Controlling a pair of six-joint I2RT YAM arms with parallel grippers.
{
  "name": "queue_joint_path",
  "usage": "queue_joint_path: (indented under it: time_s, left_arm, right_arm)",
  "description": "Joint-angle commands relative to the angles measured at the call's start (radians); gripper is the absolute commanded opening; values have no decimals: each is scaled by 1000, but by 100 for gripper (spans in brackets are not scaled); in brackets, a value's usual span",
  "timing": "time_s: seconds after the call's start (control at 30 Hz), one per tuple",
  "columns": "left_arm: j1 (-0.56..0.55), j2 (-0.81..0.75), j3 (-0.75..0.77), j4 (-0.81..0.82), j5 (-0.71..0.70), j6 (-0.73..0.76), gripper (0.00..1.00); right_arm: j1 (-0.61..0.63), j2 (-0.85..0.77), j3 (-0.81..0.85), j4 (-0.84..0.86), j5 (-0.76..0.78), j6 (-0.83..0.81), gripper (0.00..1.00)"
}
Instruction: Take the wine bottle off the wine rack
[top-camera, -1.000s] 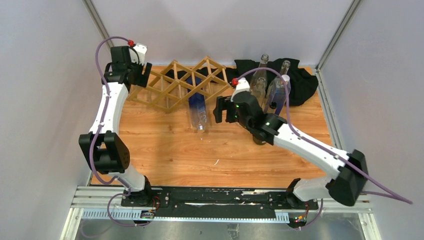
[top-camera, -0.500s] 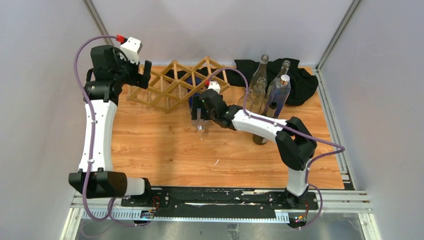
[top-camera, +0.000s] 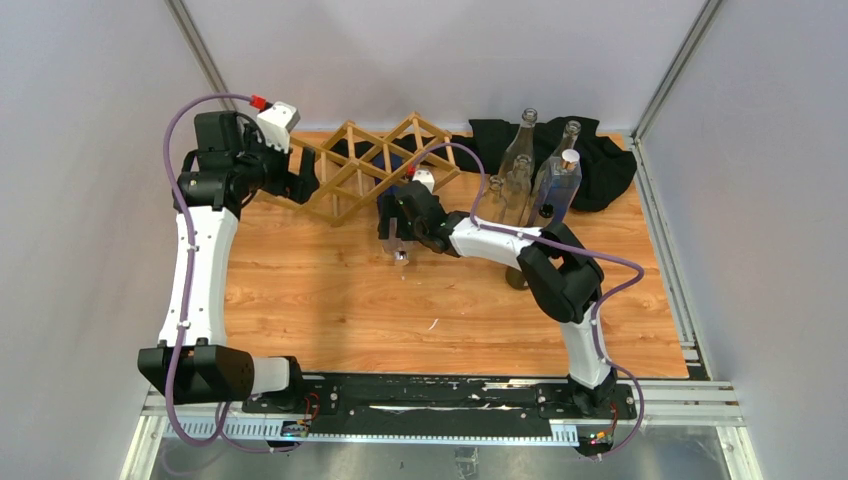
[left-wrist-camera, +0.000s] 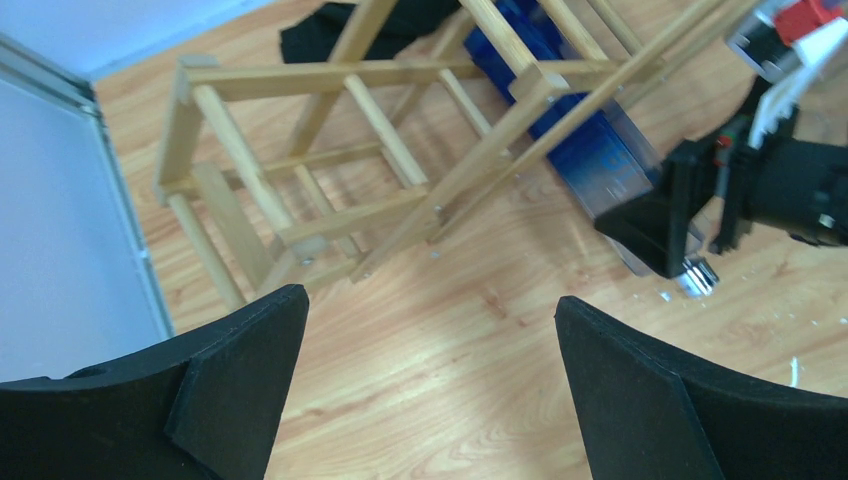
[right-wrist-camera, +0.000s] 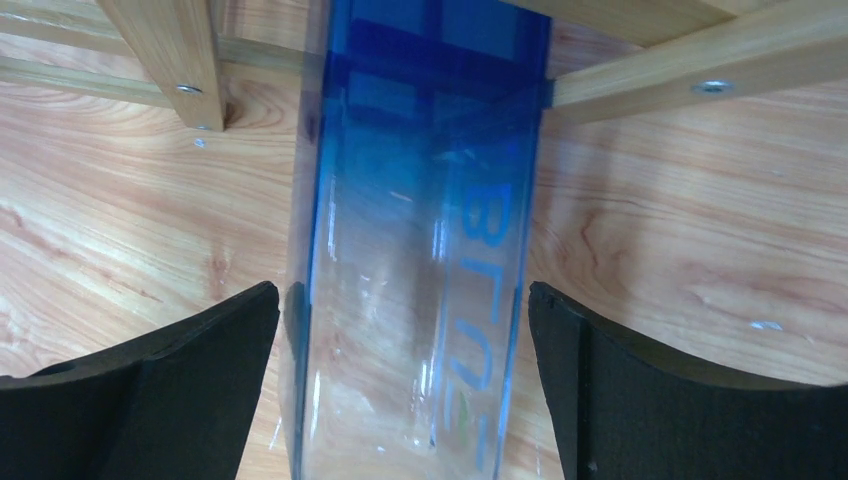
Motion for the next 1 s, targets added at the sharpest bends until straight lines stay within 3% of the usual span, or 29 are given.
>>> queue_joint_path:
  time_s: [0.0,0.07,0.27,0.43,0.7,0.97]
  left_arm:
    - [5,-27,-43,-35,120,28,100]
    - [4,-33,-60,-47,140,48,100]
    - [4,-62,-145,-66,180,132,100]
    - [5,-70,-222,-71,197,192,100]
    - [-2,-51,-317,-72,229,309,100]
    - [-27,-3,-314,-72,217,405,100]
  right_arm:
    - [-12,37,26,70,-58,39,98]
    - [-13,39,9,116,-88,49,92]
    - [-16,0,-63,215,-146,73,53]
    - [-16,-49,-110,240,-172,97,3]
    - [0,-180,-207,223,-243,166,0]
    - [65,-364,-306,58,-226,163,0]
